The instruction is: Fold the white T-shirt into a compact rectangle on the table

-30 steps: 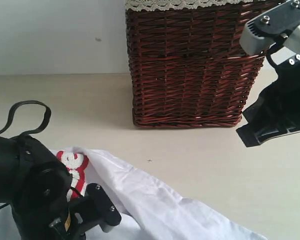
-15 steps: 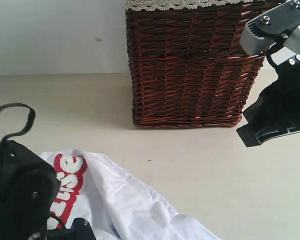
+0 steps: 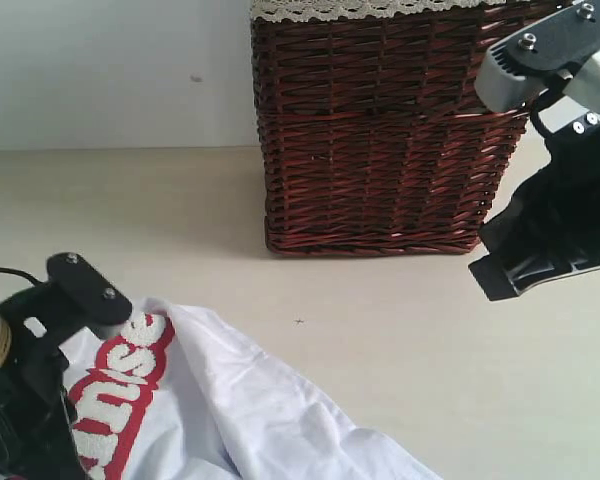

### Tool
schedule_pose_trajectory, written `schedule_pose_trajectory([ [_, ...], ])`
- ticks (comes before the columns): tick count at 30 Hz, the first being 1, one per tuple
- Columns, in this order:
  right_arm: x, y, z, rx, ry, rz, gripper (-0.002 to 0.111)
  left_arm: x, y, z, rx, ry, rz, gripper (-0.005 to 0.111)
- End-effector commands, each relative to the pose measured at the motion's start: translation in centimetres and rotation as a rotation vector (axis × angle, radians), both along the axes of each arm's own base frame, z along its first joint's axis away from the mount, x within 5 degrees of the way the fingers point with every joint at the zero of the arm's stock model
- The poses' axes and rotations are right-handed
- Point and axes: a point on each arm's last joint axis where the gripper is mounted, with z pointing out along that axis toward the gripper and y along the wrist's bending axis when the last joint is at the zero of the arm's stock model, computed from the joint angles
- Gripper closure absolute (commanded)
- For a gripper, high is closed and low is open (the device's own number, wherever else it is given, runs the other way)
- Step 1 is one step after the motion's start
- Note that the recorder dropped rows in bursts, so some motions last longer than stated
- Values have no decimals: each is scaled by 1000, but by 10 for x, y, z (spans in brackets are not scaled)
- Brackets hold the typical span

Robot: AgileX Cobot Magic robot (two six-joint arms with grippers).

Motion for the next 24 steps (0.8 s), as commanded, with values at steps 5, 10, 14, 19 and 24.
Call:
schedule_pose_trajectory([
  [5,-1,1,2,7,-1,30,108,44,34,5,-63,-82,329,41],
  [10,-1,1,2,7,-1,30,108,75,61,-10,-59,-46,512,41],
  [14,-1,2,2,11,1,29,108,80,56,-23,-102,-4,501,41],
  [19,-1,1,1,8,7,29,108,81,47,-39,-134,103,461,76],
  [24,-1,1,1,7,6,31,108,81,49,-31,-66,165,362,107],
])
